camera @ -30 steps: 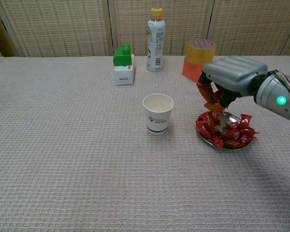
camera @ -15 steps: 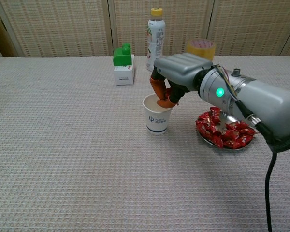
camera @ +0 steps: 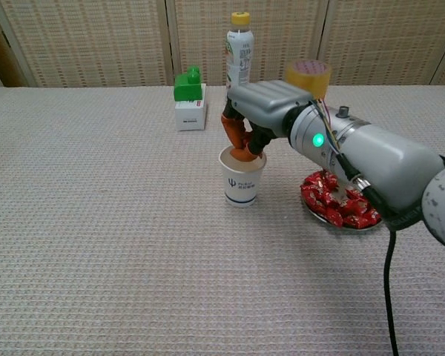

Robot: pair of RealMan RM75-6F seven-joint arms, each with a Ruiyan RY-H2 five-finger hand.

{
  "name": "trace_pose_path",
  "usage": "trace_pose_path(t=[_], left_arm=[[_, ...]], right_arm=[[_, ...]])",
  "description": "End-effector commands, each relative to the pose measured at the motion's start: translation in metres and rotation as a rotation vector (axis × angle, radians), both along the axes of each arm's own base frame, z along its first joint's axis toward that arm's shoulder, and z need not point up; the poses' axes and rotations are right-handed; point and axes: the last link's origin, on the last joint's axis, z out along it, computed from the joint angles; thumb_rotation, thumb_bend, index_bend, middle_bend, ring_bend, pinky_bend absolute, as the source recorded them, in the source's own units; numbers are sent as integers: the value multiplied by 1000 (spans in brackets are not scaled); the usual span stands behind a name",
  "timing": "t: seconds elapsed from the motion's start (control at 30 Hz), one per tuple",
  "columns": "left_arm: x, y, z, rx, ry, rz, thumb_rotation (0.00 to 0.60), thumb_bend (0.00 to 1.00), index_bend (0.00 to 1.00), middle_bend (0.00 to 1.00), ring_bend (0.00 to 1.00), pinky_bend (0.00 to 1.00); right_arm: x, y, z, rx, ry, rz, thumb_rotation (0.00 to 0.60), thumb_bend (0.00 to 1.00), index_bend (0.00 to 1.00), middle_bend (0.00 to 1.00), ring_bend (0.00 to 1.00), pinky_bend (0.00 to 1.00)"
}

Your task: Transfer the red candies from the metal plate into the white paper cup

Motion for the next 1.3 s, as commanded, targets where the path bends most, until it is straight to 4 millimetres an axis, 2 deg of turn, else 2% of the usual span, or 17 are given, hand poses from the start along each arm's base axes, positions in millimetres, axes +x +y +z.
trace_pose_path(t=[0.03,0.2,0.3,0.6,0.77,0.93,1.07,1.17,1.3], left_arm=[[0,0,0,-1,0,2,600,461,0,12,4,154],[0,0,1,-1,-3,2,600,461,0,24,11,161],[0,0,1,0,-6,2,600,461,0,25,11,162],[-1,0,2,0,-8,2,600,462,0,30,12,163],[-1,-1,3,3,-9,0,600,462,0,33,13,163],[0,-2,3,5,-6,-1,600,462,0,37,13,163],[1,-3,1,0,2,-5,600,462,0,38,13,163],[2,-2,-1,-3,9,-8,600,461,0,40,14,164],[2,-2,-5,-12,19,-7,600,462,0,42,16,166]], right_arm=[[1,0,-1,-10,10,9,600,374,666,658,633,838],[3,-2,-2,-8,10,8,600,374,539,595,568,813],[4,-2,-3,-7,15,13,600,374,474,532,513,766],[1,0,-3,-9,41,17,600,374,390,477,472,737],[-1,2,9,-28,21,34,600,374,377,460,462,729],[-25,13,35,-55,33,43,600,374,222,359,380,674],[-54,24,55,-38,100,35,600,338,64,231,262,557],[-76,36,66,-3,167,30,600,302,16,165,180,459],[-102,50,72,46,261,16,600,282,3,127,128,377]])
